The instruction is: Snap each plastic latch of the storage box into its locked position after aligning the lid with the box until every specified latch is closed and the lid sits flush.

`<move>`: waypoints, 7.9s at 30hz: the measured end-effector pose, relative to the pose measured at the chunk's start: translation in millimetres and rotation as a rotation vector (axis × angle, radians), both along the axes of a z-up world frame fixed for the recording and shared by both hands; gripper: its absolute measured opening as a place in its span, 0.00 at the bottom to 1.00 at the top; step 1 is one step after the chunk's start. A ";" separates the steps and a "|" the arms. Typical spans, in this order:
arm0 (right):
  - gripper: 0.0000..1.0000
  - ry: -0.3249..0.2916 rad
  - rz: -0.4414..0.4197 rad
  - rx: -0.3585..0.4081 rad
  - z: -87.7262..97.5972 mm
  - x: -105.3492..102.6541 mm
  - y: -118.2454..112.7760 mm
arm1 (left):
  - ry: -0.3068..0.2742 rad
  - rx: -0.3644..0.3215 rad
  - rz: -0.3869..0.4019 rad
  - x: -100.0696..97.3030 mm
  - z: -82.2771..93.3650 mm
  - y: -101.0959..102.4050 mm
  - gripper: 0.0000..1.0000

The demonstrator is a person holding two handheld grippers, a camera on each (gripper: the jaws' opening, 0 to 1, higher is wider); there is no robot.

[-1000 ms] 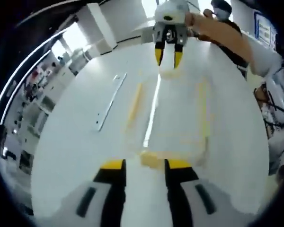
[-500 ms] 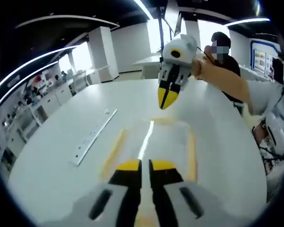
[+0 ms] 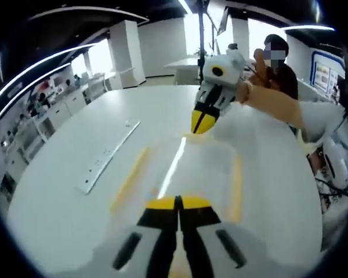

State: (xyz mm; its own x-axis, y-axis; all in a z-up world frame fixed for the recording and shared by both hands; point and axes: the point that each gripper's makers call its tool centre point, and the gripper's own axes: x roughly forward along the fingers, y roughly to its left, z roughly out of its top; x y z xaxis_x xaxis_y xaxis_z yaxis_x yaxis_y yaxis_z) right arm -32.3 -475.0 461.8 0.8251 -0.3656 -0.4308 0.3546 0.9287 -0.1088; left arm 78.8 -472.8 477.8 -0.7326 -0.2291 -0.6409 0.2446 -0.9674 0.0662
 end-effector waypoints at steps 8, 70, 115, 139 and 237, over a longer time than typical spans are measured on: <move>0.00 -0.050 0.036 -0.026 3.4 5.9 2.1 | -0.017 0.028 -0.048 -3.0 -1.2 10.9 0.00; 0.00 0.114 0.138 0.115 -22.5 18.7 3.4 | -0.121 0.047 -0.064 1.2 3.4 16.1 0.00; 0.00 0.215 -0.033 -0.052 19.7 49.5 19.9 | 0.154 -0.028 0.229 144.1 41.5 -11.0 0.00; 0.00 0.197 -0.011 -0.036 21.4 56.9 19.5 | -0.044 0.055 0.028 98.2 -16.3 -9.1 0.00; 0.00 0.489 0.087 0.049 22.6 114.3 -97.3 | 0.026 0.014 0.249 48.6 8.0 2.1 0.00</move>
